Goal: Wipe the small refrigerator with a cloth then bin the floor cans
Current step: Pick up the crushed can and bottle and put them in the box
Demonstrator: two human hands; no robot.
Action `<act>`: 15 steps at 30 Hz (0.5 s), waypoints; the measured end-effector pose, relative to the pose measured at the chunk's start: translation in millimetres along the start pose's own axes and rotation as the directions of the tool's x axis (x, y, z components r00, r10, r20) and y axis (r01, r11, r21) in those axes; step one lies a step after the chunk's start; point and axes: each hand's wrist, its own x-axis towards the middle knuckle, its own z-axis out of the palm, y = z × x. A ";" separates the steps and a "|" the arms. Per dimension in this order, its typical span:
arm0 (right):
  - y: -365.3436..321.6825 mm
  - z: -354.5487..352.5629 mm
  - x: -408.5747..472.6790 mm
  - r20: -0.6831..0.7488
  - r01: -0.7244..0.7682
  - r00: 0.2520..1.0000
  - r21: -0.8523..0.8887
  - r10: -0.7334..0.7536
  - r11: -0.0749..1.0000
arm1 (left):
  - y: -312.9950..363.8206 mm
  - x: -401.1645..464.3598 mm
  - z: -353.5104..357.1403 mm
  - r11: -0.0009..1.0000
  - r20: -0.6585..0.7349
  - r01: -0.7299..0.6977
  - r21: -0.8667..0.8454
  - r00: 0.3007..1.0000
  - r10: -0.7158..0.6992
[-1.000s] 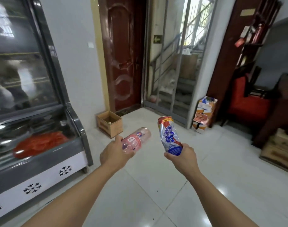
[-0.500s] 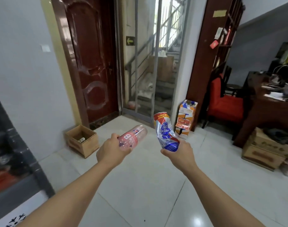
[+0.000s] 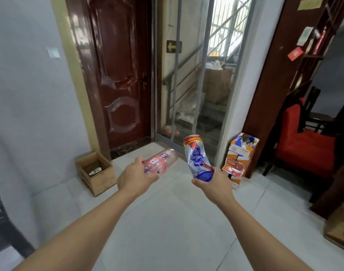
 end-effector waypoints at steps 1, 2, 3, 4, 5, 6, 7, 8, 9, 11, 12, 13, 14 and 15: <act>1.3 -4.1 21.2 0.014 0.010 1.000 -0.008 -0.010 1.000 | 9.9 13.4 6.8 1.000 -0.003 0.016 -0.006 1.000 -0.016; 1.8 -7.1 40.5 0.029 0.017 0.999 -0.012 -0.017 1.000 | 18.0 25.7 12.8 1.000 -0.004 0.031 -0.003 1.000 -0.031; 1.8 -8.5 58.1 0.046 0.019 0.999 -0.013 -0.019 1.000 | 24.7 37.0 19.0 0.999 0.000 0.045 0.001 0.999 -0.045; 1.8 -8.6 75.2 0.062 0.022 0.998 -0.010 -0.022 1.000 | 30.1 48.8 25.2 0.998 0.002 0.058 0.003 0.998 -0.058; 1.3 -7.4 92.4 0.072 0.029 0.997 -0.008 -0.028 1.000 | 34.4 61.3 31.2 0.997 0.002 0.076 0.003 0.997 -0.076; 0.2 -5.7 109.5 0.079 0.039 0.996 -0.010 -0.038 0.999 | 38.6 74.9 37.4 0.995 0.000 0.097 0.004 0.995 -0.097; -1.5 -3.5 126.8 0.086 0.053 0.995 -0.013 -0.052 0.999 | 42.2 89.5 43.2 0.993 -0.001 0.116 0.005 0.993 -0.116; -3.5 -1.2 144.4 0.098 0.064 0.993 -0.016 -0.062 0.998 | 45.8 104.6 48.8 0.992 0.000 0.128 0.006 0.992 -0.128; -6.1 1.2 162.5 0.109 0.075 0.991 -0.019 -0.073 0.997 | 48.8 120.5 54.5 0.991 -0.001 0.136 0.009 0.991 -0.136; -13.1 5.9 199.8 0.114 0.101 0.989 -0.024 -0.097 0.995 | 54.4 154.0 65.2 0.990 -0.013 0.141 0.016 0.990 -0.141; -17.0 8.5 220.2 0.109 0.115 0.988 -0.023 -0.112 0.993 | 56.9 172.7 70.7 0.989 -0.024 0.146 0.014 0.989 -0.146; -21.4 11.4 240.9 0.101 0.129 0.987 -0.023 -0.126 0.991 | 59.2 192.7 76.3 0.988 -0.037 0.153 0.005 0.988 -0.152; -26.6 14.3 261.2 0.095 0.138 0.986 -0.028 -0.135 0.990 | 61.5 213.3 81.7 0.987 -0.049 0.161 -0.006 0.986 -0.161; -32.0 17.6 281.8 0.093 0.144 0.986 -0.032 -0.140 0.989 | 63.7 234.3 86.7 0.985 -0.055 0.172 -0.016 0.983 -0.173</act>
